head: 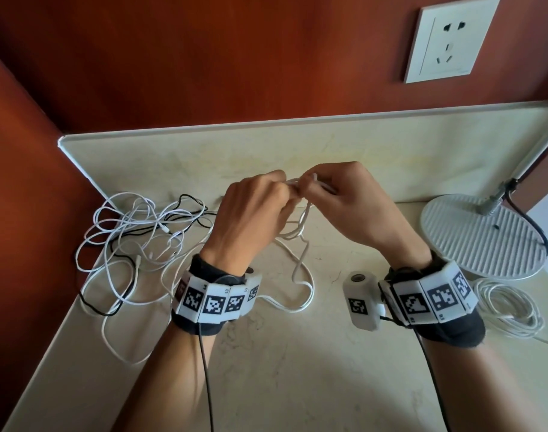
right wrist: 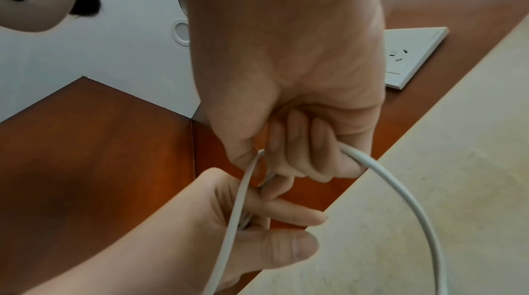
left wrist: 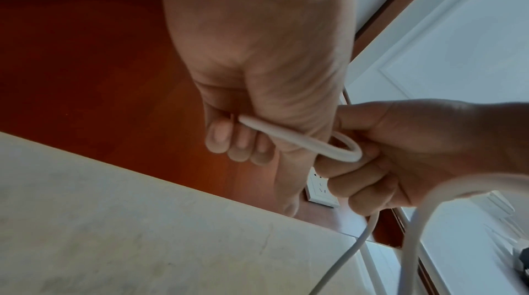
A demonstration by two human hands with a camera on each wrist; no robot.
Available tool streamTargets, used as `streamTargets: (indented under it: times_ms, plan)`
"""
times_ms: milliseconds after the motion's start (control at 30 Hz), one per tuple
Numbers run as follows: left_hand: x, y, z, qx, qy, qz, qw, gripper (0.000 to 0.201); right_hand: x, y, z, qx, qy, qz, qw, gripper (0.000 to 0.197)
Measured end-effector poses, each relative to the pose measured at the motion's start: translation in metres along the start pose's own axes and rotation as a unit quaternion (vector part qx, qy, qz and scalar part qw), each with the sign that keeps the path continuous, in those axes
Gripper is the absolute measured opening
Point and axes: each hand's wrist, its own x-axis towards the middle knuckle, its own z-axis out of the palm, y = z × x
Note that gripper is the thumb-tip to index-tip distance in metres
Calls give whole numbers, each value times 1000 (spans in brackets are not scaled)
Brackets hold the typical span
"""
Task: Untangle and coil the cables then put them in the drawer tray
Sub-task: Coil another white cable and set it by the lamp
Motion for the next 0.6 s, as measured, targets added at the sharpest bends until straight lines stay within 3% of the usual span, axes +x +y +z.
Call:
streamTargets:
  times_ms: [233,300,400,600]
  plan:
    - [1,-13,2,-31,15,-129,991,34,-2,-1,4,-1,-40,-6,999,30]
    - [0,-26,-1,-44,22,-185,981,48,-3,1,2,13,-54,-8,998,34]
    - [-5,-47,-9,-36,2,-243,969,58,-2,3,-4,18,-32,-5,999,38]
    - [-7,-49,-15,-45,-34,-259,964,56,2,13,-7,19,46,9,999,39]
